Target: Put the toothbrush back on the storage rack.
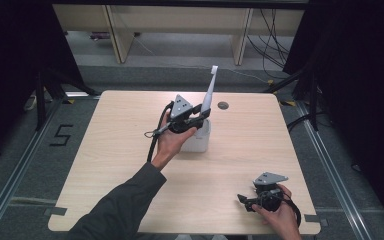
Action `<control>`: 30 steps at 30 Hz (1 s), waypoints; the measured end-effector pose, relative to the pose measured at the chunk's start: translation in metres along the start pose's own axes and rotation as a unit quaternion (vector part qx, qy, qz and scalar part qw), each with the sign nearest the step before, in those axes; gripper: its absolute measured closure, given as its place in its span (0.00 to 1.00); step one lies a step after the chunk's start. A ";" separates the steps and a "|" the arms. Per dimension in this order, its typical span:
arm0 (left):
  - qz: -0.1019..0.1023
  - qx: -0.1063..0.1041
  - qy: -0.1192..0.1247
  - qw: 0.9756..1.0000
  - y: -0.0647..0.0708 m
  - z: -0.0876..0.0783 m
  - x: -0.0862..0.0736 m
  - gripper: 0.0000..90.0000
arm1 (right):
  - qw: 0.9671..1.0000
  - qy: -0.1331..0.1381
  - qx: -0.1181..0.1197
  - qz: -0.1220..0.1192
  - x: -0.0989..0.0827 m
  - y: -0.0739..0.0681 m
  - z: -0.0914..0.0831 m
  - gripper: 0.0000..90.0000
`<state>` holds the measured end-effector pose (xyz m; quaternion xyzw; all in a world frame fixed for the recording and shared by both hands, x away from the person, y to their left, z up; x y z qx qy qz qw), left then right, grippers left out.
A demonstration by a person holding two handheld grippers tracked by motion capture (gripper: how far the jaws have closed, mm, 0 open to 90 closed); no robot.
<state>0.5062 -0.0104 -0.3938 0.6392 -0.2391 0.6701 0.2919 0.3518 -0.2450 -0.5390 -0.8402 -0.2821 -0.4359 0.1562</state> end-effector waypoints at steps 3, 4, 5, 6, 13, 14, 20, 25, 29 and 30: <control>-0.001 0.002 0.003 1.000 -0.001 0.004 0.002 0.74 | 1.000 -0.002 -0.001 0.002 0.000 0.000 0.000 0.25; 0.000 0.003 0.003 1.000 -0.002 0.005 0.002 0.74 | 1.000 -0.002 0.001 -0.003 0.000 0.000 0.000 0.24; 0.000 0.004 0.004 1.000 -0.002 0.006 0.003 0.74 | 1.000 0.001 0.000 -0.003 0.000 0.000 0.001 0.24; 0.001 0.007 0.008 1.000 -0.003 0.007 0.003 0.74 | 1.000 0.000 -0.001 0.004 0.000 0.000 0.000 0.24; -0.006 0.013 0.007 1.000 -0.007 0.015 -0.002 0.74 | 1.000 -0.003 0.000 0.000 -0.001 0.000 0.000 0.24; -0.007 0.014 0.008 1.000 -0.007 0.017 -0.002 0.74 | 1.000 -0.002 0.001 -0.003 0.000 0.001 0.000 0.24; -0.004 0.016 0.009 1.000 -0.008 0.023 0.000 0.74 | 1.000 -0.003 0.002 -0.002 -0.001 0.000 0.001 0.24; -0.004 0.019 0.006 1.000 -0.008 0.028 -0.001 0.74 | 1.000 -0.002 0.002 -0.003 0.000 0.000 0.000 0.24; -0.003 0.021 0.001 1.000 -0.008 0.032 -0.006 0.74 | 1.000 0.001 0.002 -0.002 0.000 0.000 0.000 0.24; -0.005 0.021 0.002 1.000 -0.008 0.032 -0.007 0.74 | 1.000 0.001 0.002 -0.003 0.000 0.000 0.000 0.24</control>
Point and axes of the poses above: each handheld gripper's, and its own axes: z roughly forward along the jaws, x roughly out of its top, y roughly to its right, the point moved 5 cm from there along z, roughly forward along the jaws, and after that the axes turned 14 degrees about y, right-handed, at the moved point
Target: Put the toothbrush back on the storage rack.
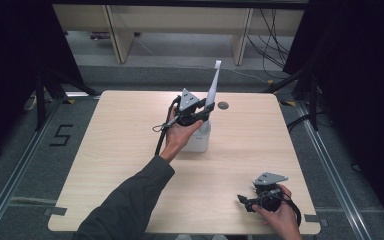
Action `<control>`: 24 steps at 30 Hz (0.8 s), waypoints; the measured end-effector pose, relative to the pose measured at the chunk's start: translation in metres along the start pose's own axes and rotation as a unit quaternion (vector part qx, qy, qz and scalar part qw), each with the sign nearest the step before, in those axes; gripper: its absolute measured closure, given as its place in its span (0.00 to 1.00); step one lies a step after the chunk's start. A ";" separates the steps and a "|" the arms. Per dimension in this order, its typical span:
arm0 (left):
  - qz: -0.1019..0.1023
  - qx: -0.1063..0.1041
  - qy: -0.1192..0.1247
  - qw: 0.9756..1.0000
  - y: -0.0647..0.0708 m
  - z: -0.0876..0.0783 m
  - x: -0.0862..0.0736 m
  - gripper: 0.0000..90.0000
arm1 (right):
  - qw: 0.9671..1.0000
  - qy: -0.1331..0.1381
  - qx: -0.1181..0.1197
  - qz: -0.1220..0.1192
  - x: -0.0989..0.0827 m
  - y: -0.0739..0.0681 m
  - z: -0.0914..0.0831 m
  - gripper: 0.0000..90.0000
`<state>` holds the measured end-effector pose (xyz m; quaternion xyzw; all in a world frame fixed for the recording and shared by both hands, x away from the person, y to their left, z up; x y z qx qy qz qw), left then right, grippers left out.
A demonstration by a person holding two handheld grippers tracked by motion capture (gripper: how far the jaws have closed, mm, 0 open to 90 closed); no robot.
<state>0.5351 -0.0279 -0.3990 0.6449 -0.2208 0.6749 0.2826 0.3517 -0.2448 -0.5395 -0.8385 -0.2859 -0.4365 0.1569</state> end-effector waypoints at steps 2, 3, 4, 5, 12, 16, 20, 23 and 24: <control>0.001 0.001 -0.001 1.000 0.000 0.001 -0.001 0.74 | 1.000 0.000 0.002 -0.005 0.000 0.001 0.000 0.24; 0.003 0.001 -0.002 1.000 0.000 0.002 -0.002 0.74 | 1.000 0.000 -0.001 0.003 0.000 0.000 0.000 0.24; 0.005 0.001 -0.002 1.000 0.000 0.002 -0.002 0.74 | 1.000 0.000 0.001 -0.002 0.000 0.000 0.000 0.24; 0.004 0.002 -0.001 1.000 0.000 0.002 -0.003 0.73 | 1.000 0.001 0.002 -0.005 0.000 0.001 0.000 0.24; -0.003 0.006 0.003 1.000 -0.002 0.005 -0.005 0.74 | 1.000 -0.002 0.002 -0.002 0.000 0.000 -0.001 0.24; -0.005 0.008 0.002 1.000 -0.001 0.006 -0.007 0.73 | 1.000 -0.001 0.003 -0.005 0.000 0.000 0.000 0.24; -0.004 0.010 -0.001 1.000 -0.002 0.007 -0.009 0.73 | 1.000 -0.004 0.002 -0.002 0.000 0.000 -0.001 0.24; -0.009 0.014 -0.001 1.000 -0.003 0.008 -0.011 0.73 | 1.000 -0.007 0.004 -0.001 0.000 -0.001 -0.002 0.24; -0.009 0.013 0.000 1.000 -0.003 0.008 -0.011 0.73 | 1.000 -0.007 0.004 -0.001 0.000 -0.001 -0.002 0.24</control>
Point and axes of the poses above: each handheld gripper's, and its own axes: z roughly forward along the jaws, x roughly out of its top, y roughly to its right, the point moved 5 cm from there along z, roughly forward along the jaws, and after that the axes turned 14 degrees about y, right-handed, at the moved point
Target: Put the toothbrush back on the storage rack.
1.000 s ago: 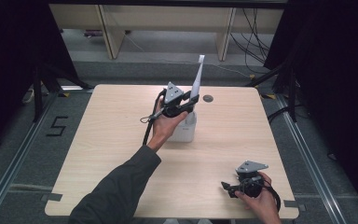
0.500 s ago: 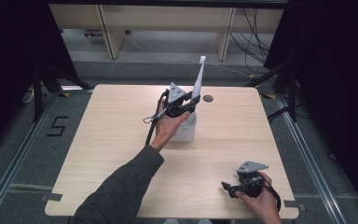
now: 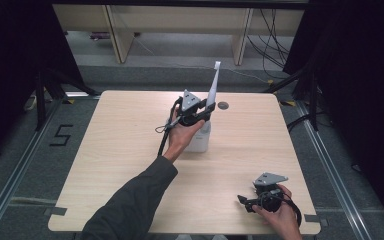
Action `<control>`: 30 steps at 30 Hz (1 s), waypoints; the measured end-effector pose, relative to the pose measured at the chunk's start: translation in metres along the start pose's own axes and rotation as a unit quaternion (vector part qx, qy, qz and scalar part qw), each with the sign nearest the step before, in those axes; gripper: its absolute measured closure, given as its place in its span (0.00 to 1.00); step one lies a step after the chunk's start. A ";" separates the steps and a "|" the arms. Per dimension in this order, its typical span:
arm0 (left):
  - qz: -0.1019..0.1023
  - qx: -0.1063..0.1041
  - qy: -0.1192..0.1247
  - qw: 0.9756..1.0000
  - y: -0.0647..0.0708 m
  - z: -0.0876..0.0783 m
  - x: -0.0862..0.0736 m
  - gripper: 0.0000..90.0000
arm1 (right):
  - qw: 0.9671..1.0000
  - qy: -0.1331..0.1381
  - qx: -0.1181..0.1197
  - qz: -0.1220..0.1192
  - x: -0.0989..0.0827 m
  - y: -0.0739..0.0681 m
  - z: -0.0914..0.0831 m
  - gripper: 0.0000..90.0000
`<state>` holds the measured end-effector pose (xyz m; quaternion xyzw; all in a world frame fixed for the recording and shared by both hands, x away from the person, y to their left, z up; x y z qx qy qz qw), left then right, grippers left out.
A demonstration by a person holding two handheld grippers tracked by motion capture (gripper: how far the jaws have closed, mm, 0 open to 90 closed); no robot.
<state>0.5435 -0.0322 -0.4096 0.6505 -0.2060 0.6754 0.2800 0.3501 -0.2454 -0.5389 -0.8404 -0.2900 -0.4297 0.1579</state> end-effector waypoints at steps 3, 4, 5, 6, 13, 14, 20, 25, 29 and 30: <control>0.001 -0.002 -0.001 1.000 0.001 0.000 -0.001 0.73 | 1.000 0.000 0.000 -0.001 0.000 0.000 0.000 0.24; 0.001 -0.002 -0.001 1.000 0.001 0.000 -0.001 0.73 | 1.000 0.000 0.000 -0.001 0.000 0.000 0.000 0.24; 0.001 -0.002 -0.001 1.000 0.001 0.001 -0.002 0.73 | 1.000 0.000 0.000 -0.001 0.000 0.000 0.000 0.24; 0.001 -0.001 -0.001 1.000 0.002 0.001 -0.002 0.73 | 1.000 -0.002 0.001 0.004 0.000 -0.001 -0.001 0.24; 0.002 0.001 -0.010 1.000 0.001 0.001 -0.007 0.73 | 1.000 -0.001 0.000 0.004 0.000 -0.001 -0.001 0.24; 0.003 0.002 -0.011 1.000 0.001 0.001 -0.007 0.73 | 1.000 -0.001 0.000 0.004 0.000 0.000 -0.001 0.24; 0.006 0.006 -0.018 1.000 0.000 -0.002 -0.012 0.73 | 1.000 0.002 -0.002 0.007 0.000 -0.001 0.000 0.24; 0.009 0.010 -0.028 1.000 -0.003 -0.006 -0.016 0.73 | 1.000 0.001 0.001 0.004 0.000 -0.001 0.000 0.25; 0.013 0.009 -0.039 0.999 -0.002 -0.009 -0.017 0.73 | 1.000 0.002 -0.003 0.004 0.000 -0.002 0.001 0.25; 0.016 0.008 -0.045 0.999 -0.001 -0.010 -0.018 0.73 | 1.000 0.003 -0.003 0.004 0.000 -0.002 0.001 0.25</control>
Point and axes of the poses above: each handheld gripper's, and its own axes: z roughly forward along the jaws, x roughly out of its top, y roughly to its right, the point moved 5 cm from there along z, roughly forward along the jaws, and after that the axes turned 14 degrees about y, right-handed, at the moved point
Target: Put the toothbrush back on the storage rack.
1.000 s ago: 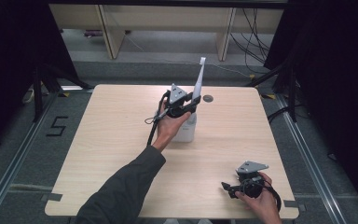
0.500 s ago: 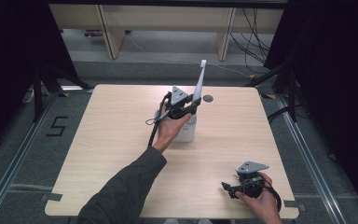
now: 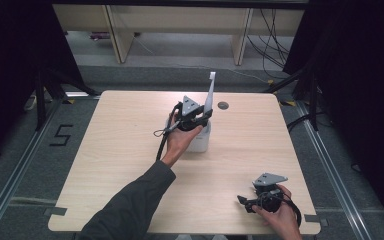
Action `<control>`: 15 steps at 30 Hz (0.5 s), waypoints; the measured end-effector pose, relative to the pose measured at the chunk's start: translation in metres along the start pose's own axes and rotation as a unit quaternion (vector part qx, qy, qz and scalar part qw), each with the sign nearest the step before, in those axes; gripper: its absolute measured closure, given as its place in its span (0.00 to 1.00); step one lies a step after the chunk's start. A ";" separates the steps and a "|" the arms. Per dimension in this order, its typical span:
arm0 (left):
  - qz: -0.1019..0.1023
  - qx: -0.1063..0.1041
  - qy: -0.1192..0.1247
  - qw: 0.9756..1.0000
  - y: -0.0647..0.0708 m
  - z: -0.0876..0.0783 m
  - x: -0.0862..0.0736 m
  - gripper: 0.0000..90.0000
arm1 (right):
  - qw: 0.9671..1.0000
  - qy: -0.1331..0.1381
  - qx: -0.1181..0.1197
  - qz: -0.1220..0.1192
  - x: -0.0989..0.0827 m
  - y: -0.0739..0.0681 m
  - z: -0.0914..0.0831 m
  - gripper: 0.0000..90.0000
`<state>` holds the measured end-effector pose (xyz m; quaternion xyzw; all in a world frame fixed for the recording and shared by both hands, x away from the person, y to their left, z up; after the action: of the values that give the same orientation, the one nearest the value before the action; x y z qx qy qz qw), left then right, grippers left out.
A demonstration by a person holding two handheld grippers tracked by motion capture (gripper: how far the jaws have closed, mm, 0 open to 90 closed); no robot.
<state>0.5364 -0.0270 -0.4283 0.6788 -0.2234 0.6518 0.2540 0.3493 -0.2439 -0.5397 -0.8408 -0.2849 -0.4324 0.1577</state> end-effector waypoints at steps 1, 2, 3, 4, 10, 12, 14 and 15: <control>0.002 0.000 -0.004 1.000 0.000 -0.001 -0.001 0.73 | 1.000 0.000 0.000 0.000 0.000 0.000 0.000 0.25; 0.002 0.000 -0.006 1.000 0.001 -0.001 -0.002 0.73 | 1.000 0.000 0.000 0.000 0.000 0.000 0.000 0.25; 0.003 0.000 -0.008 1.000 0.001 -0.002 -0.003 0.73 | 1.000 -0.001 0.002 -0.004 0.000 0.001 0.000 0.25; 0.005 0.000 -0.012 1.000 0.000 -0.002 -0.004 0.73 | 1.000 -0.001 0.002 -0.004 0.000 0.001 0.000 0.24; 0.004 0.003 -0.022 1.000 -0.002 -0.006 -0.011 0.73 | 1.000 -0.002 0.002 -0.004 0.000 0.001 0.000 0.25; 0.004 0.003 -0.024 1.000 -0.002 -0.007 -0.013 0.73 | 1.000 -0.001 0.002 -0.005 0.000 0.001 0.000 0.25; 0.009 0.001 -0.029 1.000 -0.002 -0.008 -0.014 0.73 | 1.000 -0.002 0.001 -0.005 0.000 0.001 0.000 0.25; 0.009 0.001 -0.030 1.000 -0.002 -0.008 -0.015 0.73 | 1.000 -0.002 0.002 -0.005 0.000 0.001 0.000 0.25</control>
<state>0.5302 -0.0208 -0.4428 0.6963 -0.2362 0.6338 0.2402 0.3500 -0.2447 -0.5396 -0.8400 -0.2898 -0.4311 0.1565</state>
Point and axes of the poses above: each handheld gripper's, and its own axes: z roughly forward along the jaws, x roughly out of its top, y roughly to its right, the point moved 5 cm from there along z, roughly forward along the jaws, and after that the axes turned 14 degrees about y, right-handed, at the moved point
